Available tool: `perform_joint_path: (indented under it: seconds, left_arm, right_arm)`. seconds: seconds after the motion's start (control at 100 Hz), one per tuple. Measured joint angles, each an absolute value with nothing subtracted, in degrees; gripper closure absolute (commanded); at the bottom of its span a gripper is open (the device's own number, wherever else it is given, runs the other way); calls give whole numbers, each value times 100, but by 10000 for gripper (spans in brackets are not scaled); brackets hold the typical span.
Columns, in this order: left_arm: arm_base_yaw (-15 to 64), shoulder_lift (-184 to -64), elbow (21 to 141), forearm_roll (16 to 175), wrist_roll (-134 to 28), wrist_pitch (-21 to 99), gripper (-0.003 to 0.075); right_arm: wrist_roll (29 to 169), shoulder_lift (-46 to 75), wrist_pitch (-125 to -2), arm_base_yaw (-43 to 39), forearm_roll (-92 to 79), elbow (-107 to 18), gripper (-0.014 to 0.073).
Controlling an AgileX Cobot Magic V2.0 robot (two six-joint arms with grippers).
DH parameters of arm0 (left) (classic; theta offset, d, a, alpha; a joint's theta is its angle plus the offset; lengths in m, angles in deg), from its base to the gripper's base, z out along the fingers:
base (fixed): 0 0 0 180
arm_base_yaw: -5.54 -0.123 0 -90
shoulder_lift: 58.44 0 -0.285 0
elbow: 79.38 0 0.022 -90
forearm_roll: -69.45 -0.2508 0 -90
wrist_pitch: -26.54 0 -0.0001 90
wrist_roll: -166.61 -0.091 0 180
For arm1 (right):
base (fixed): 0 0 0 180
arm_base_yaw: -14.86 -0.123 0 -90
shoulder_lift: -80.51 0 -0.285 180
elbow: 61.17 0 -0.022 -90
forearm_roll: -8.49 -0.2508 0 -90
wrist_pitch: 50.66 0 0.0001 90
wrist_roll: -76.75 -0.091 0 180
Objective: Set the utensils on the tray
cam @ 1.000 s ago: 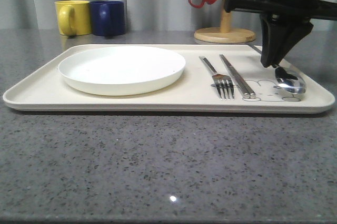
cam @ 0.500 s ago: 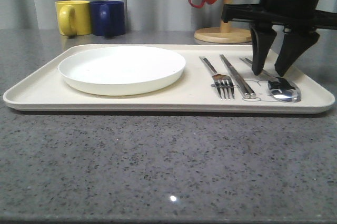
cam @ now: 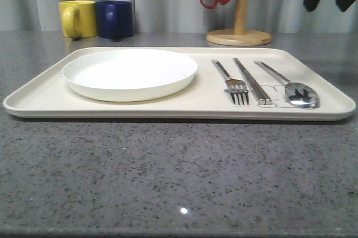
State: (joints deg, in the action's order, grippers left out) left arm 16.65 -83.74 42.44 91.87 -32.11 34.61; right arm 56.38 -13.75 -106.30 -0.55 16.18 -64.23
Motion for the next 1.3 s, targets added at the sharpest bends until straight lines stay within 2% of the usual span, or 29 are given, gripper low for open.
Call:
perform_joint_path:
  seconds: [0.2,0.64,0.76,0.97,1.3]
  left_arm:
    - [1665,-8374,4244,9187,-3211,3461,738]
    - [1665,-8374,4244,9187,-3211,3461,738]
    - [1665,-8374,4244,9187,-3211,3461,738]
    - [1665,-8374,4244,9187,-3211,3461,738]
    - [1665,-8374,4244,9187,-3211,3461,738]
  right_arm:
    - [5638,-139,-10007,121,1814,-5390,231]
    - [5638,2849,-8048,141,2168,-2203,243]
    - [5638,3559,-7775,141,2281,-1632,344]
    - [5638,4117,-7483,141,2332,-1233,663]
    - [5638,4141,-7447,141,2351,-1222,662]
